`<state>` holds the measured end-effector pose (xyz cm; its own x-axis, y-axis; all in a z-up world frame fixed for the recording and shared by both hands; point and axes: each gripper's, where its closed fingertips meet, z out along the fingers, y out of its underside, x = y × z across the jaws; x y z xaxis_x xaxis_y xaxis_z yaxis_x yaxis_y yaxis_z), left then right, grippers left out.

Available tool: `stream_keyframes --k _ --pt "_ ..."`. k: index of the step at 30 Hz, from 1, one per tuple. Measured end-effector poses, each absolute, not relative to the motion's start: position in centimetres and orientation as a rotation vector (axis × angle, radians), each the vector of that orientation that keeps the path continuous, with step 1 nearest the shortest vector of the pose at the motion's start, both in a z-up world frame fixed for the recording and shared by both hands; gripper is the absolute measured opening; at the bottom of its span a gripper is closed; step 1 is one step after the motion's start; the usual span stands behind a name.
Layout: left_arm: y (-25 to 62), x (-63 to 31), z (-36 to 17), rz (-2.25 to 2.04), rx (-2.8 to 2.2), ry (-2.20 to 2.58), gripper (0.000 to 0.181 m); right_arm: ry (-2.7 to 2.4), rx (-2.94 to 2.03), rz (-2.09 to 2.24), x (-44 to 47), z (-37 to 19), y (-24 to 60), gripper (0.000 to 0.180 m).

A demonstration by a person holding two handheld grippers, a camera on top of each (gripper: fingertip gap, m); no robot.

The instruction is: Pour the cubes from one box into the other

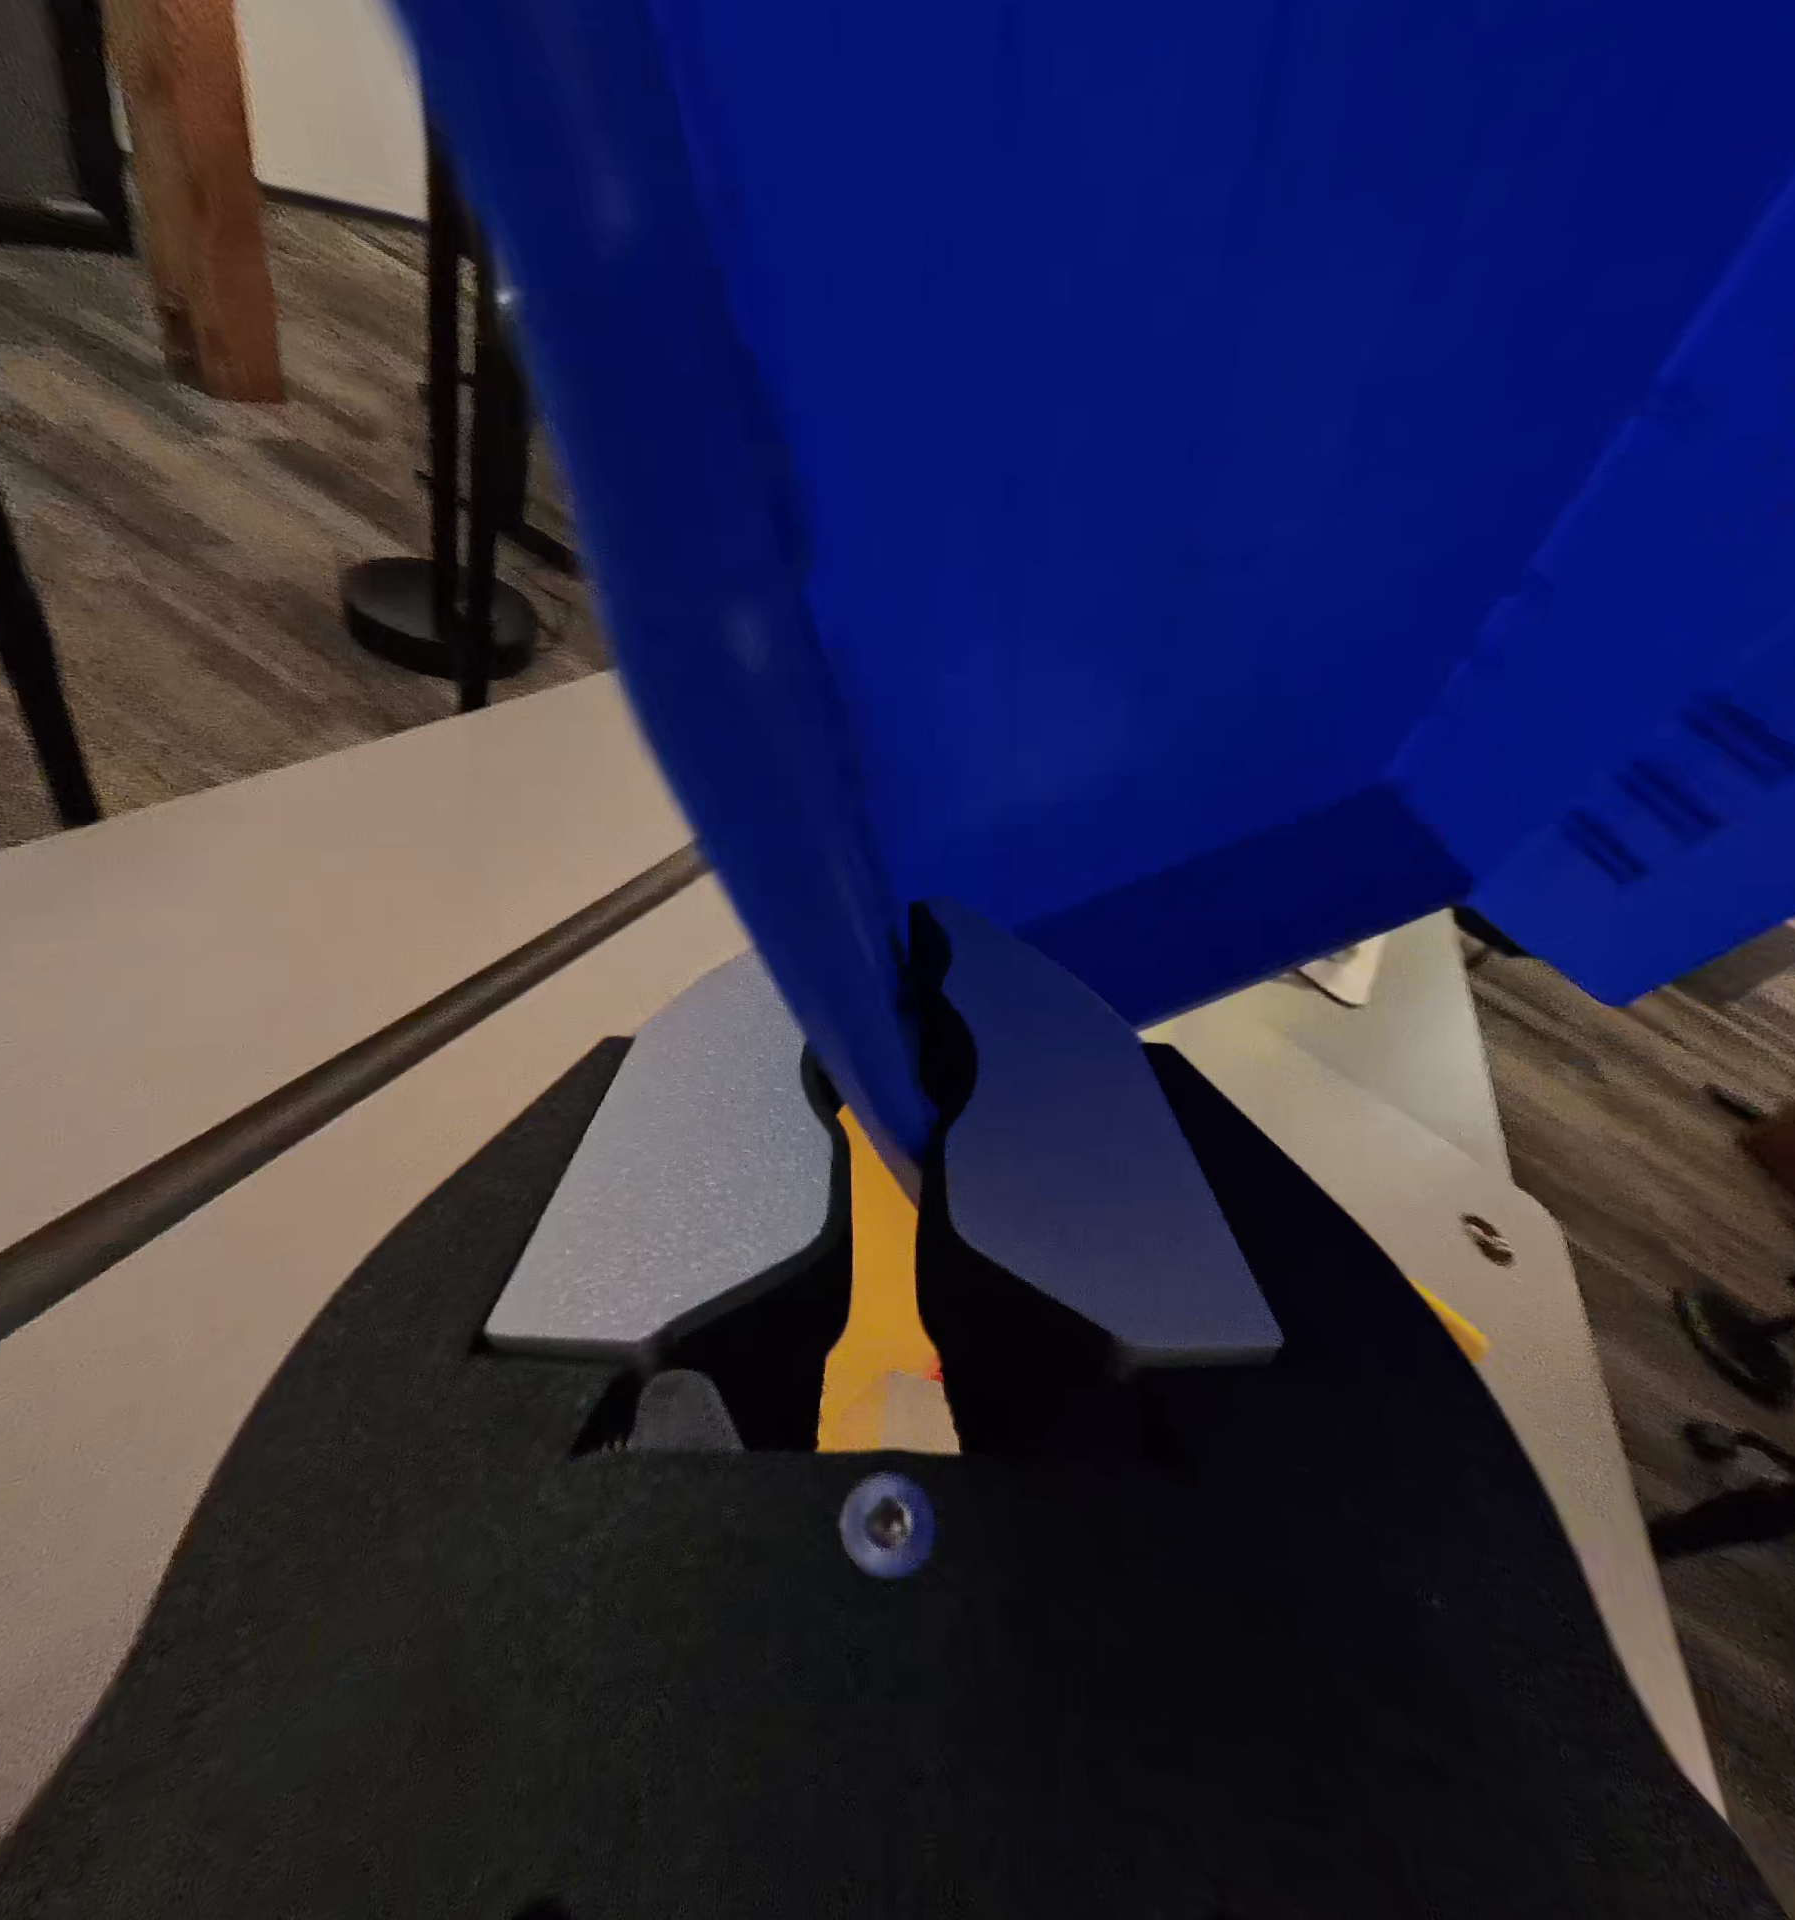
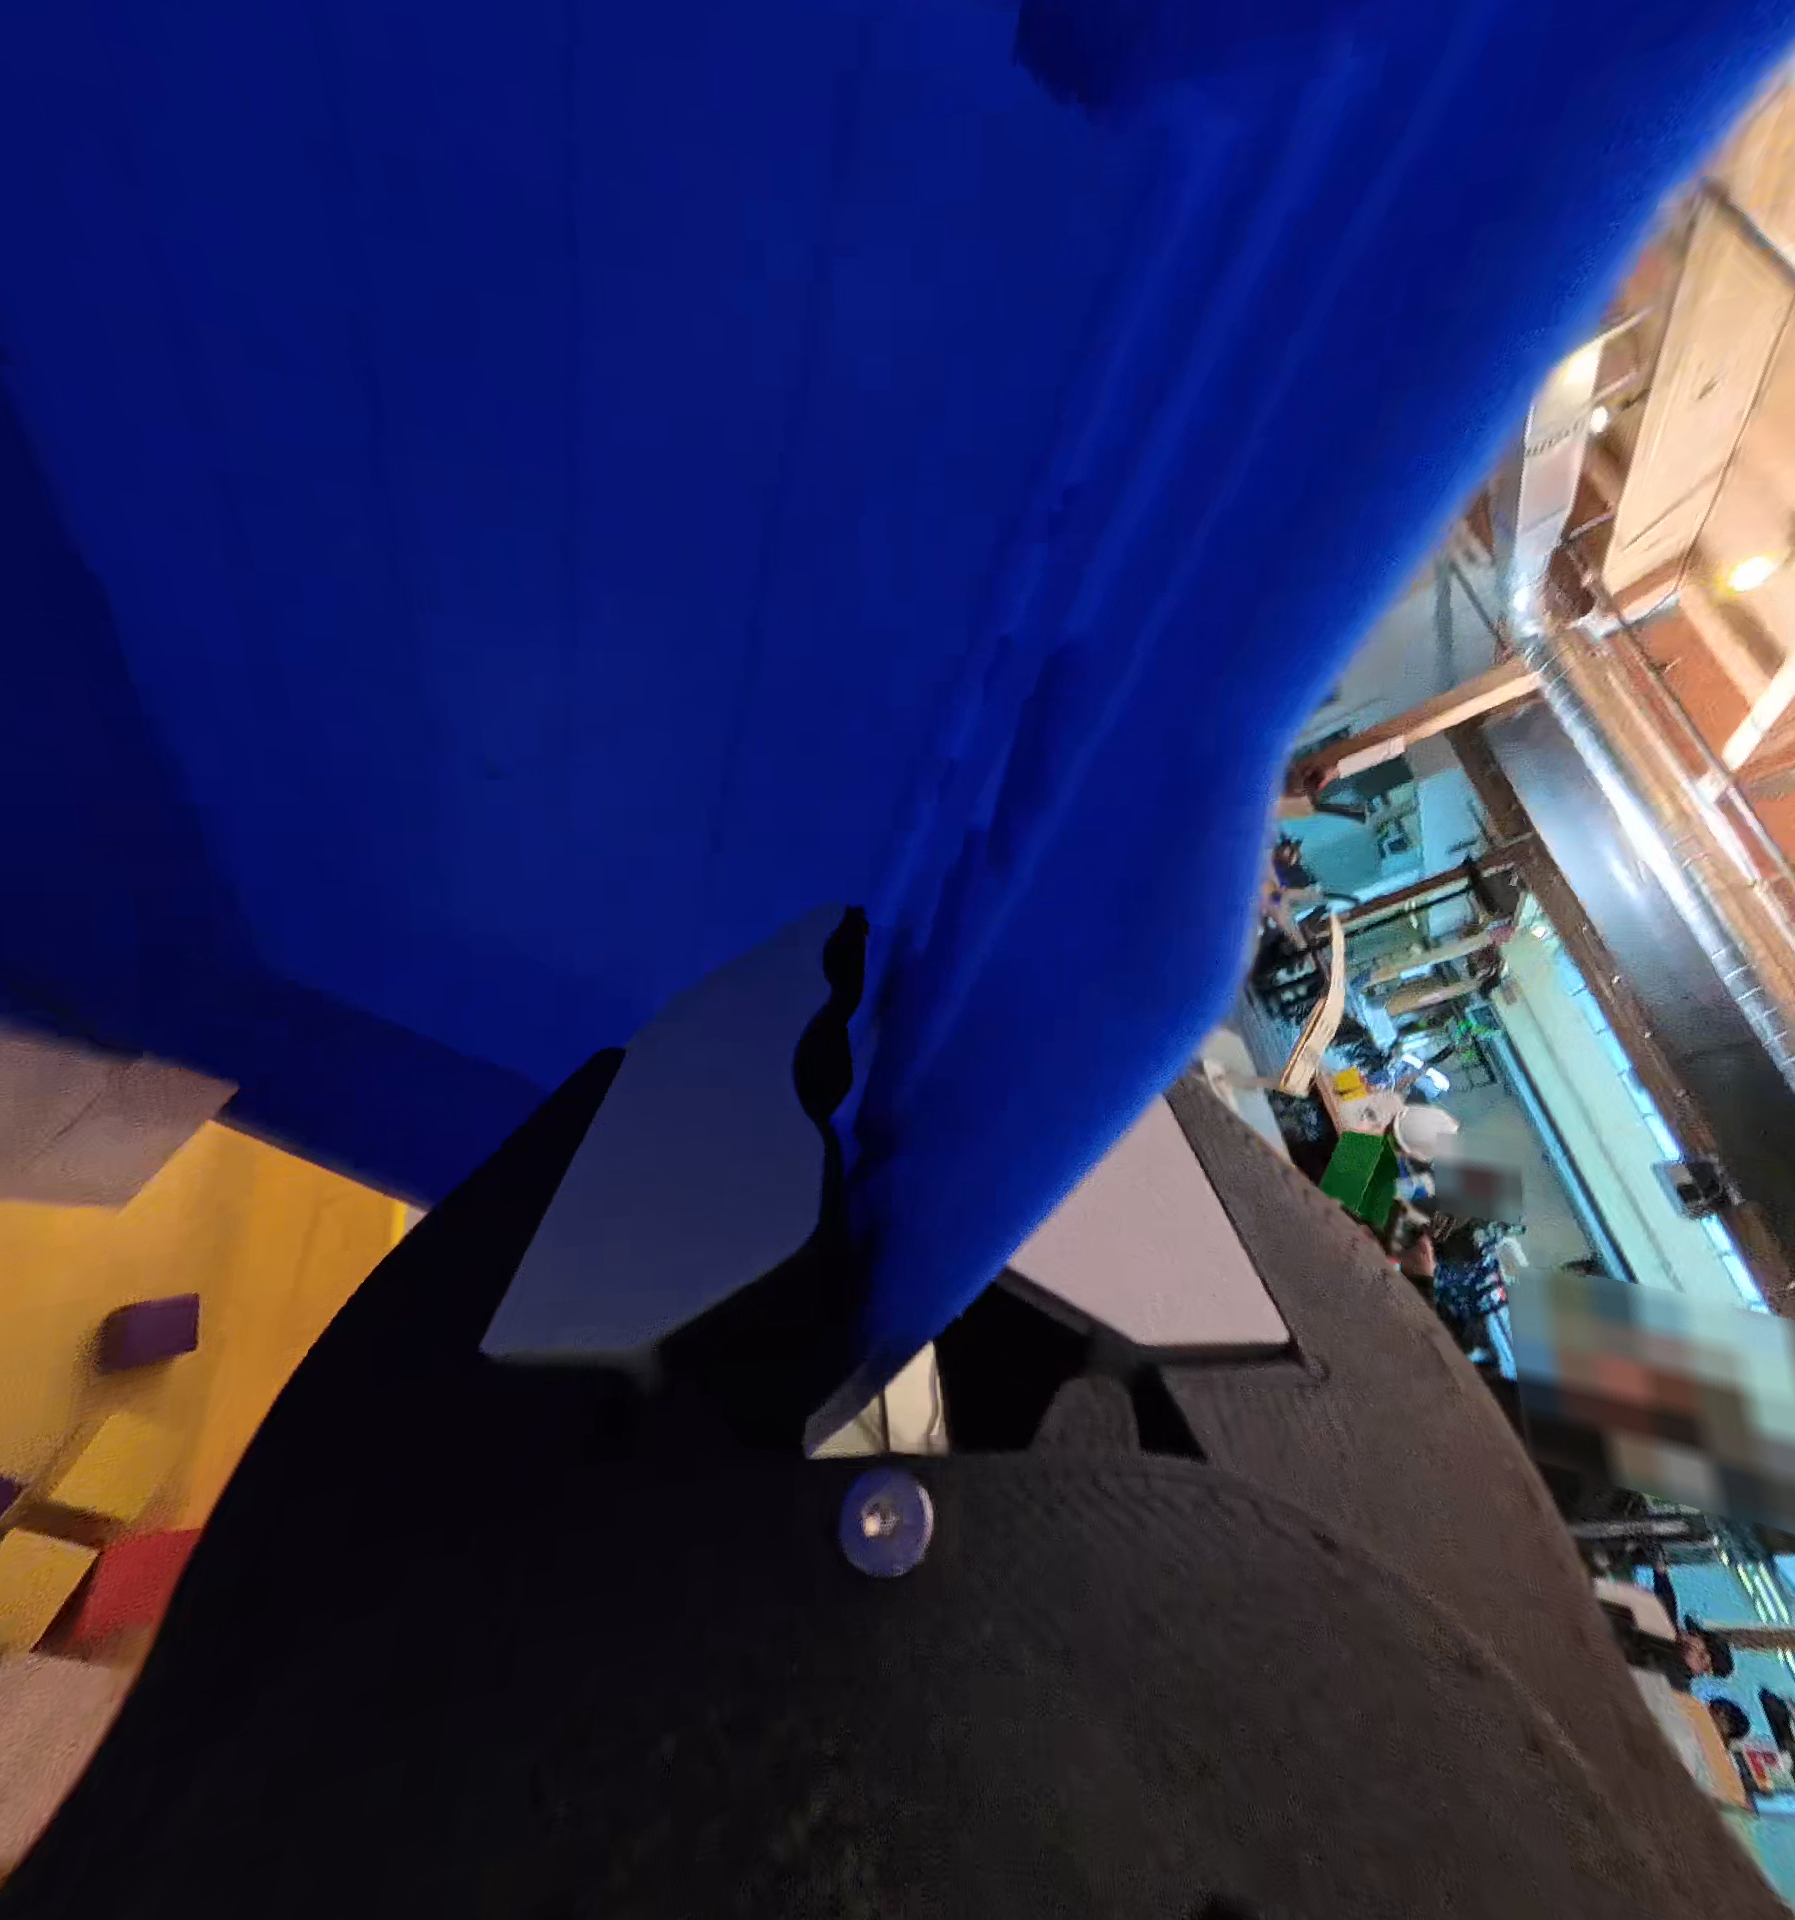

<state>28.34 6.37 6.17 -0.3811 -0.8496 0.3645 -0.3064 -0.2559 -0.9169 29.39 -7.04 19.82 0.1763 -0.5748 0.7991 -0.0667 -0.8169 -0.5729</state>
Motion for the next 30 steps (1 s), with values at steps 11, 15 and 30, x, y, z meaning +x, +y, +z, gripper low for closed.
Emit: stream_keyframes --k 11,15,30 --pt "6.0 28.1 5.7 -1.689 -1.522 1.588 0.007 0.619 -2.12 -1.64 30.0 18.8 -7.5 0.014" --pt "5.8 27.3 6.2 -1.714 -1.533 1.537 0.007 0.509 -2.089 -1.688 29.4 19.3 -7.4 0.018" --pt "0.3 23.8 9.2 -2.139 -1.646 1.691 0.024 0.598 -2.269 -1.551 32.4 22.3 -10.8 0.012"
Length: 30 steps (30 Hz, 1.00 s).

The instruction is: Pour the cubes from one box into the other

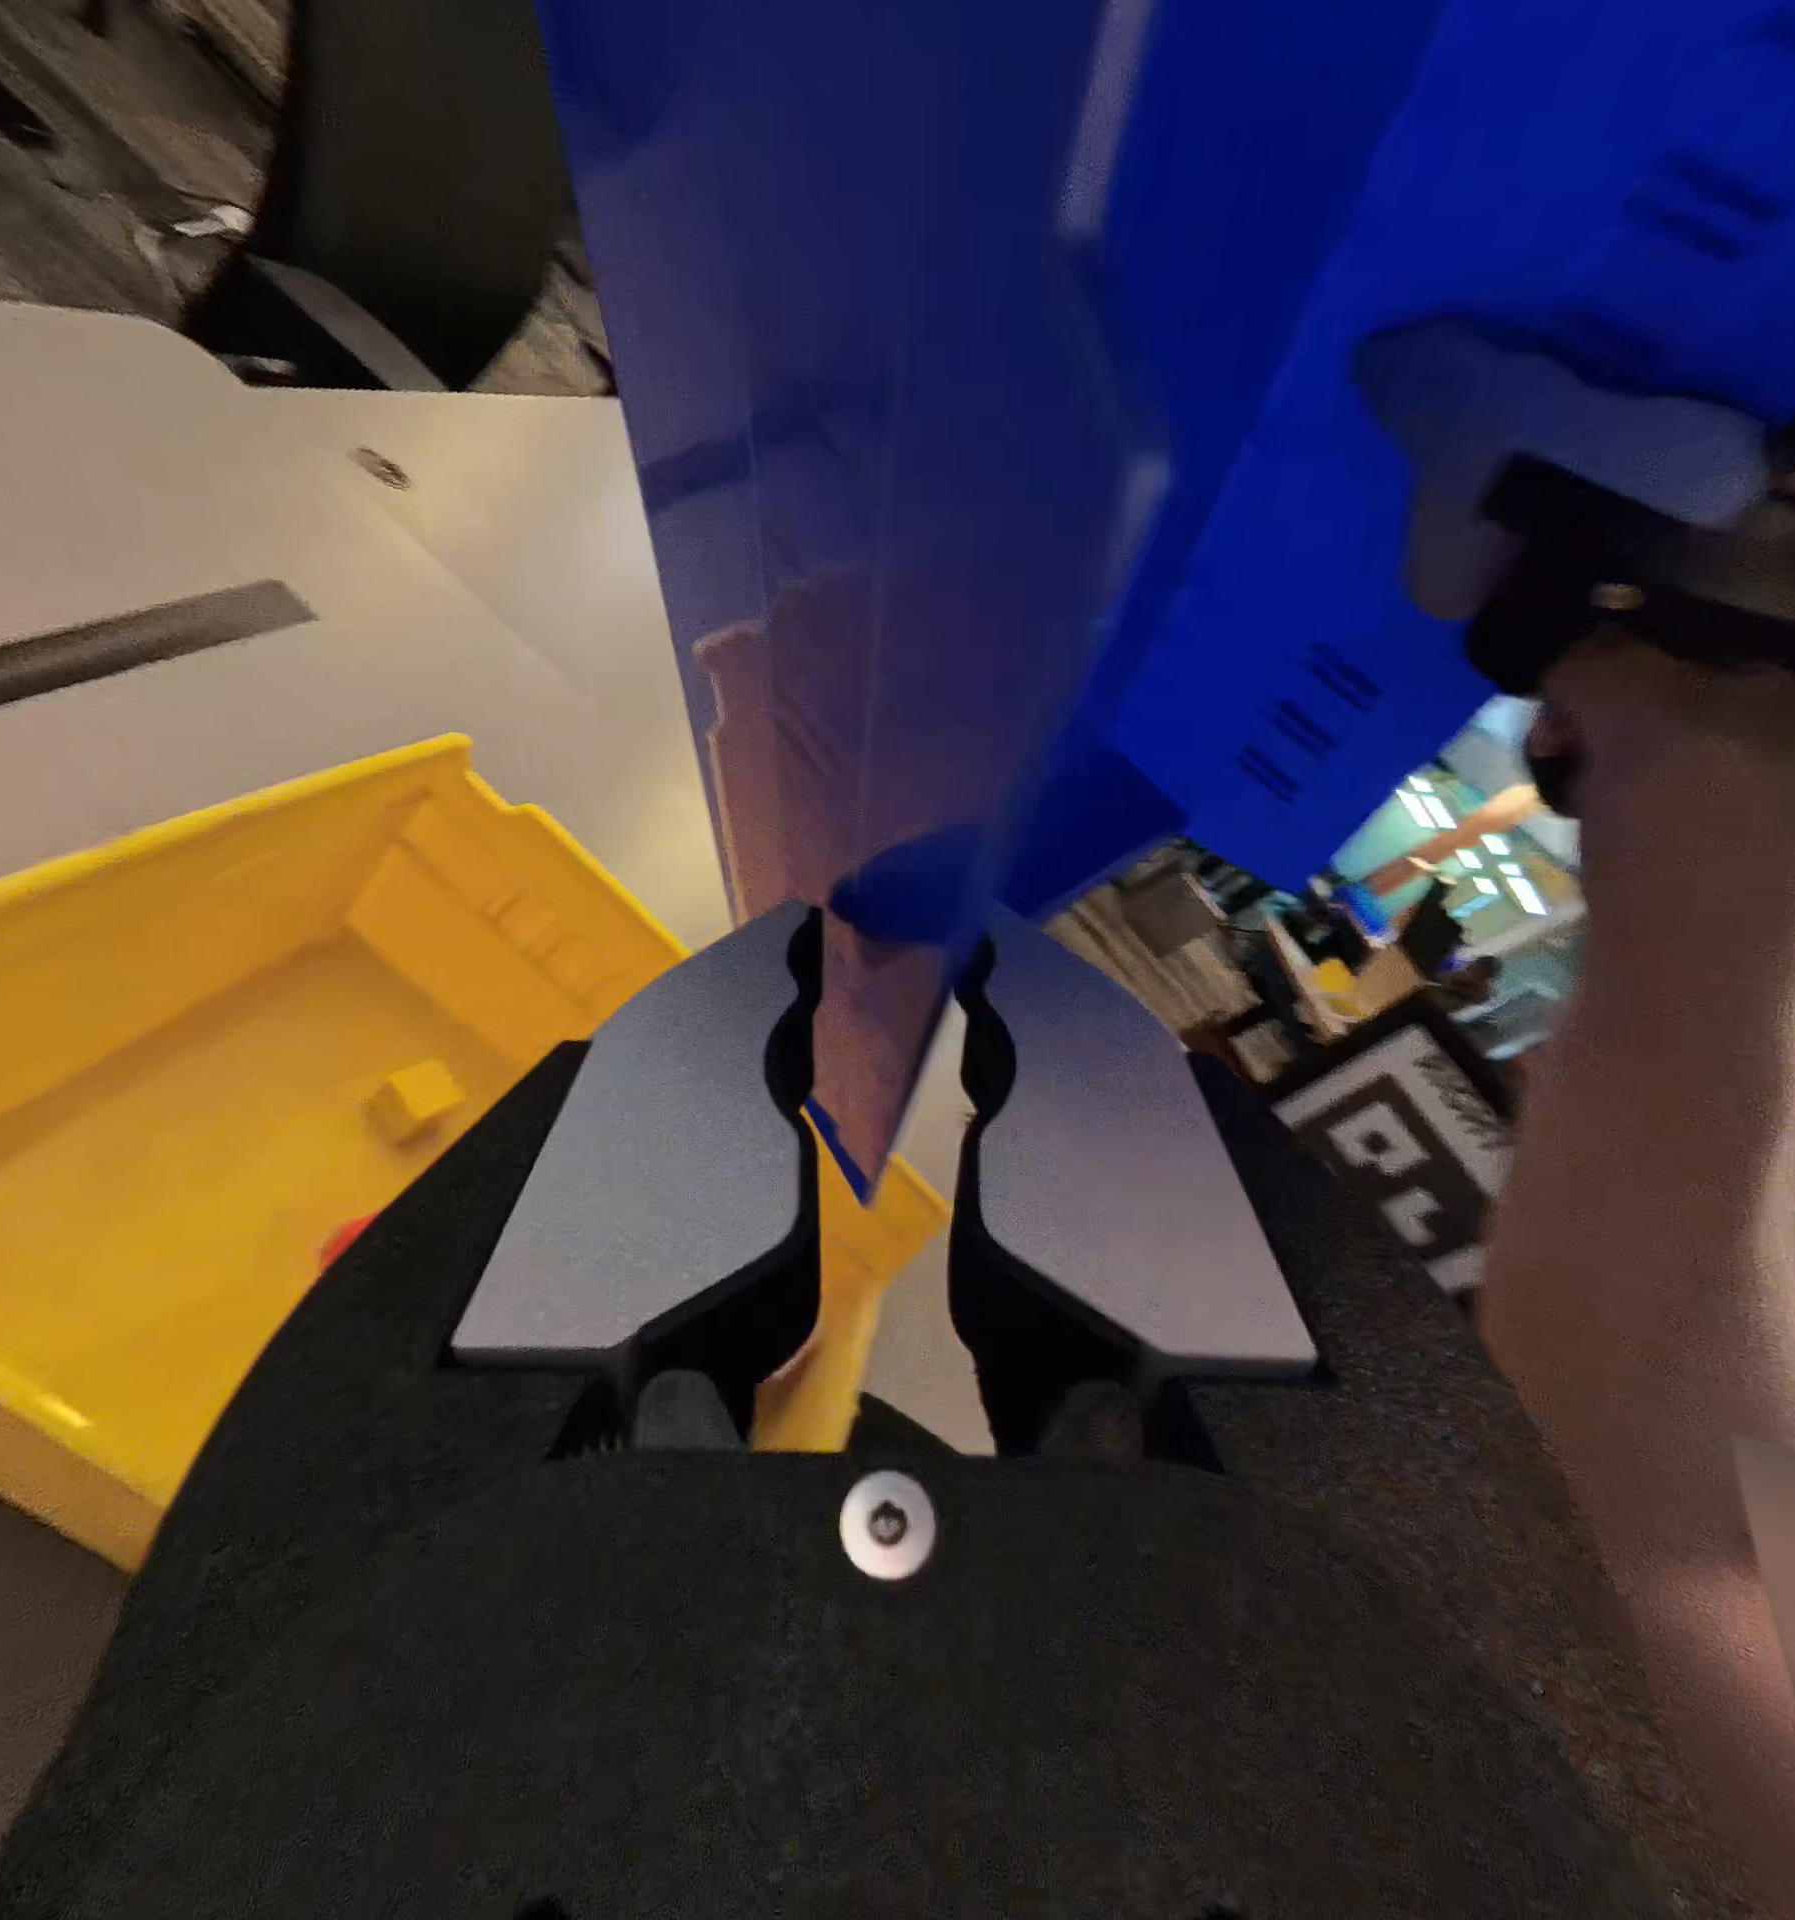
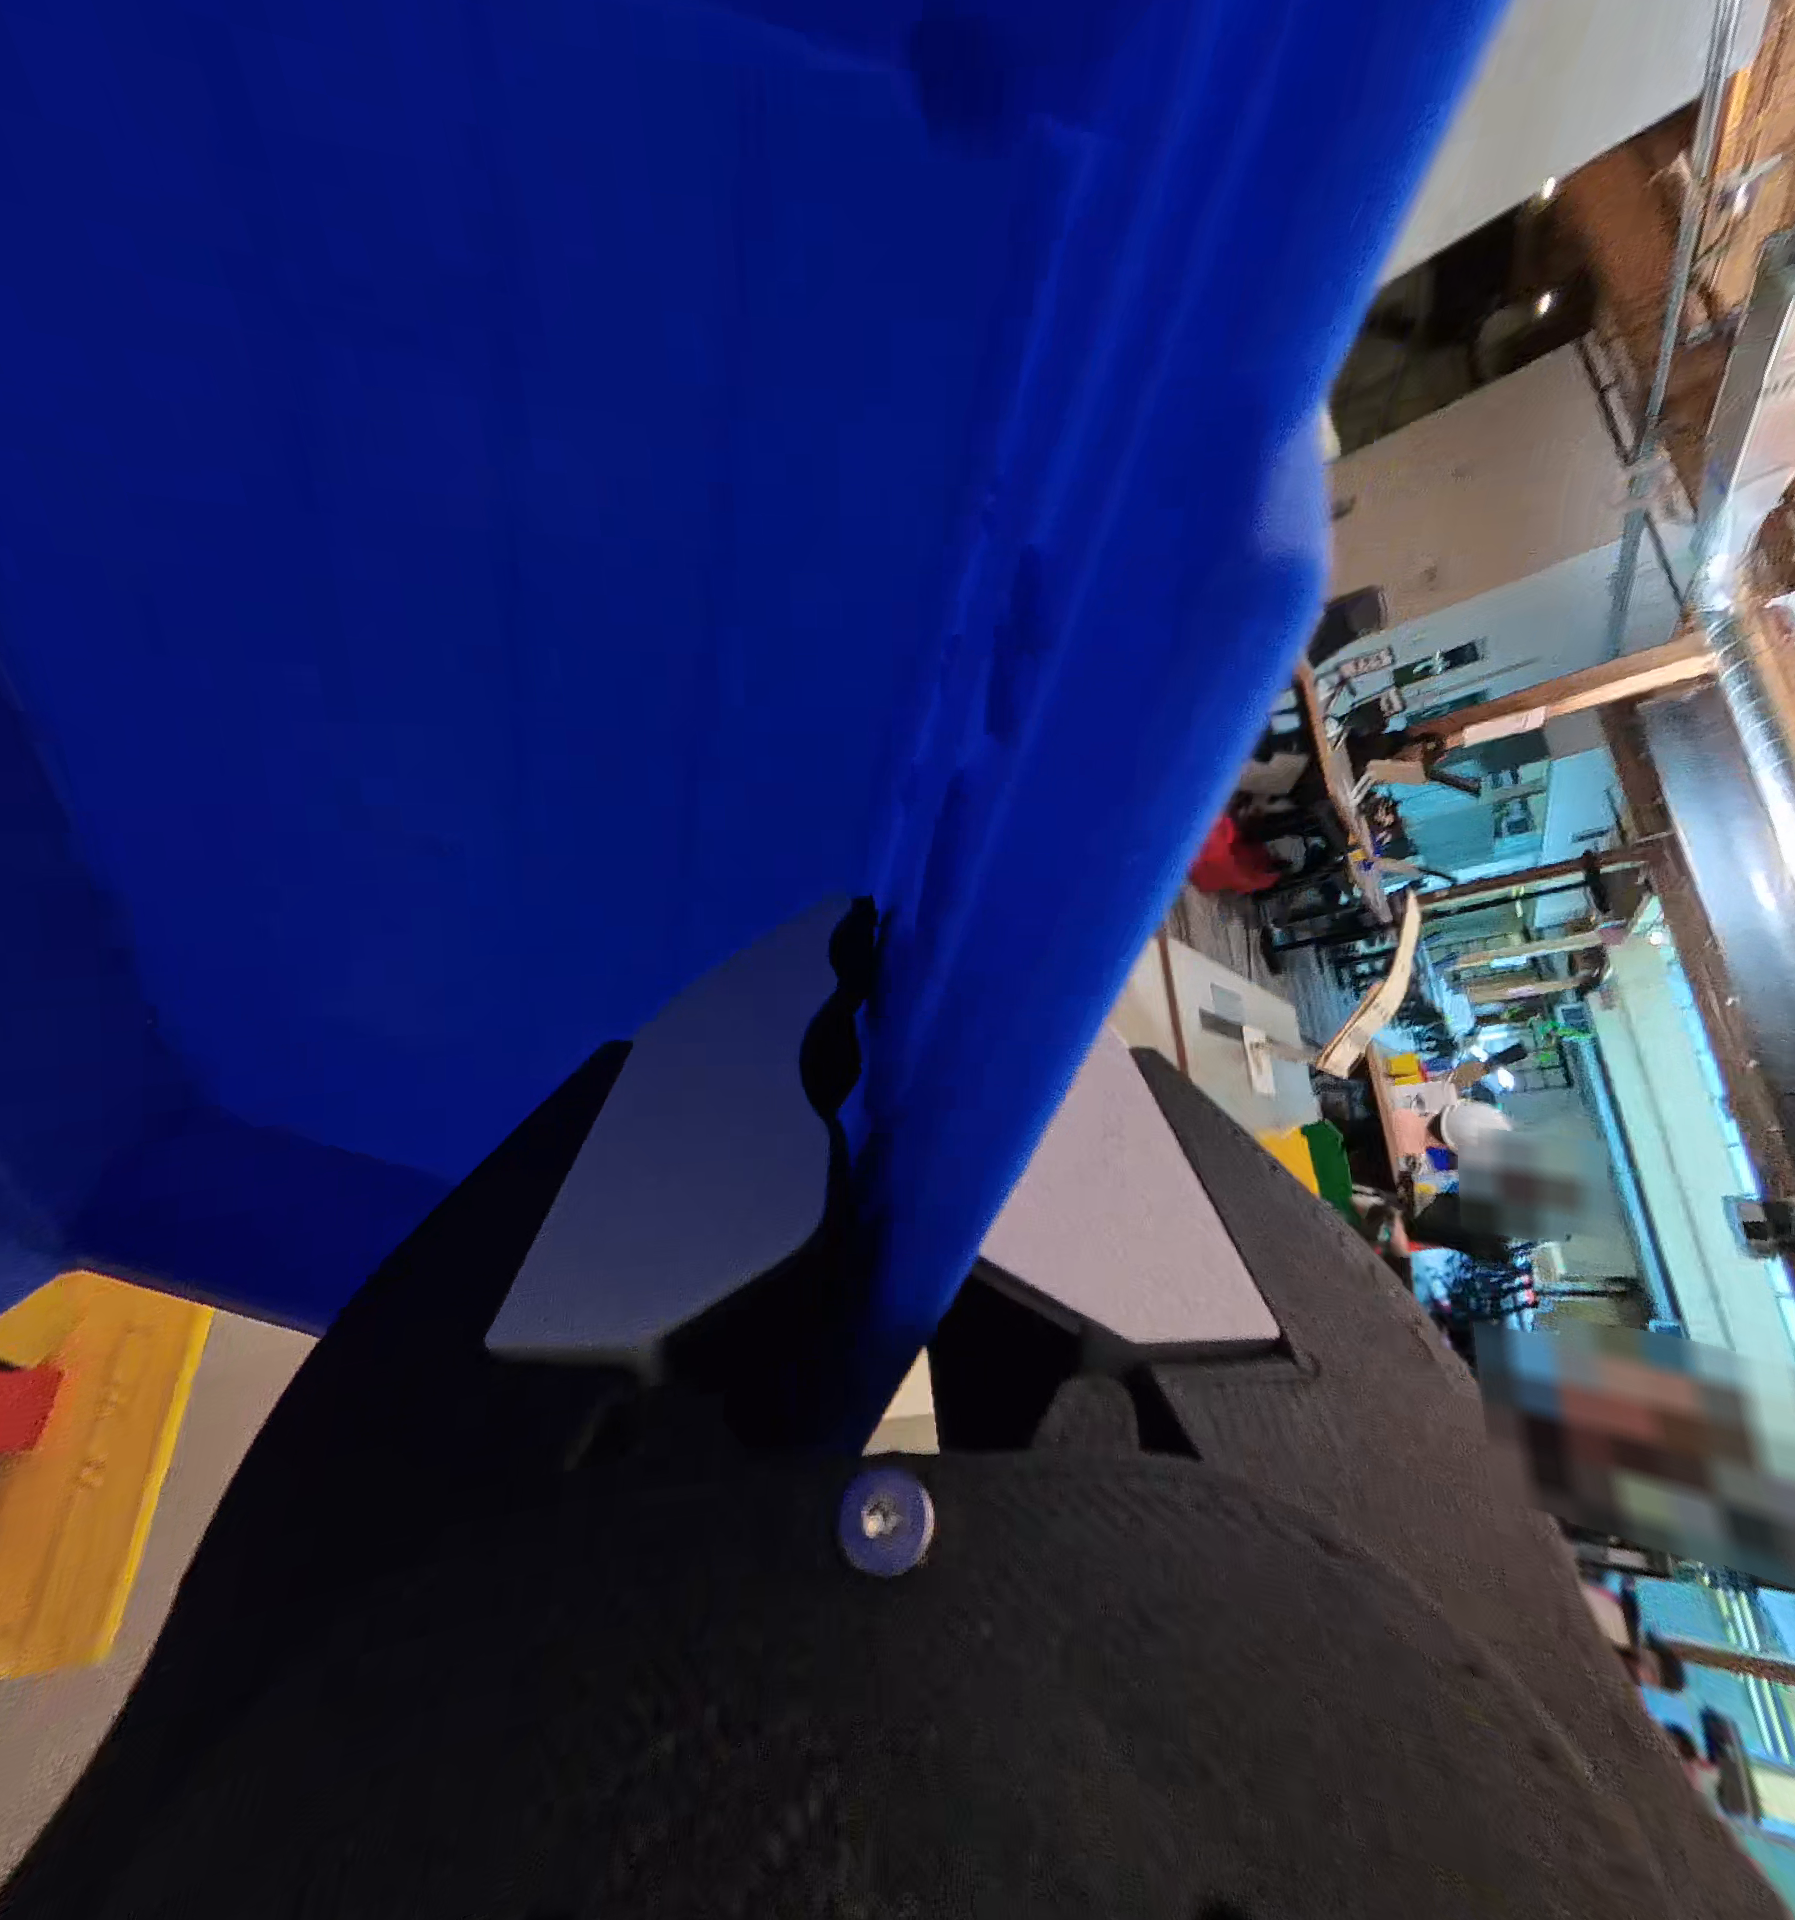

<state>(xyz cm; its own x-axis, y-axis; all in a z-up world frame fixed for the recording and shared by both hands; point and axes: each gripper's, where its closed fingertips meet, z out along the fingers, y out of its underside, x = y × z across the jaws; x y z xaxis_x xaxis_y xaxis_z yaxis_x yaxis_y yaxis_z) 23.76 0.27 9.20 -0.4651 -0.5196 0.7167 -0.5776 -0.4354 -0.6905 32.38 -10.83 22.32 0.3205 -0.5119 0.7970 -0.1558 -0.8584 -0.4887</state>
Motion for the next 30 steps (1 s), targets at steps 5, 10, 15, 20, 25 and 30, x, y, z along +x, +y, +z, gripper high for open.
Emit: stream_keyframes --k 5,10,15,20,25,30 --pt "3.9 21.2 8.4 1.831 1.786 -2.031 0.03 0.749 -2.27 -1.485 34.2 23.3 -16.5 0.009" --pt "5.1 18.6 0.7 1.233 1.87 -2.125 0.068 0.98 -2.259 -1.315 35.7 21.2 -23.2 0.006" --pt "6.6 19.3 -2.7 1.113 2.01 -2.205 0.067 1.088 -2.29 -1.196 35.8 18.0 -26.9 0.007" --pt "6.3 19.0 -6.1 0.895 2.042 -2.245 0.071 1.192 -2.481 -1.228 35.7 14.8 -30.4 0.006" --pt "4.7 18.2 -9.0 0.697 1.98 -2.285 0.064 1.329 -2.588 -0.993 35.2 10.8 -31.5 0.006" --pt "4.3 17.6 -8.9 0.68 1.938 -2.166 0.031 1.456 -2.648 -0.788 34.8 6.4 -32.4 0.004"
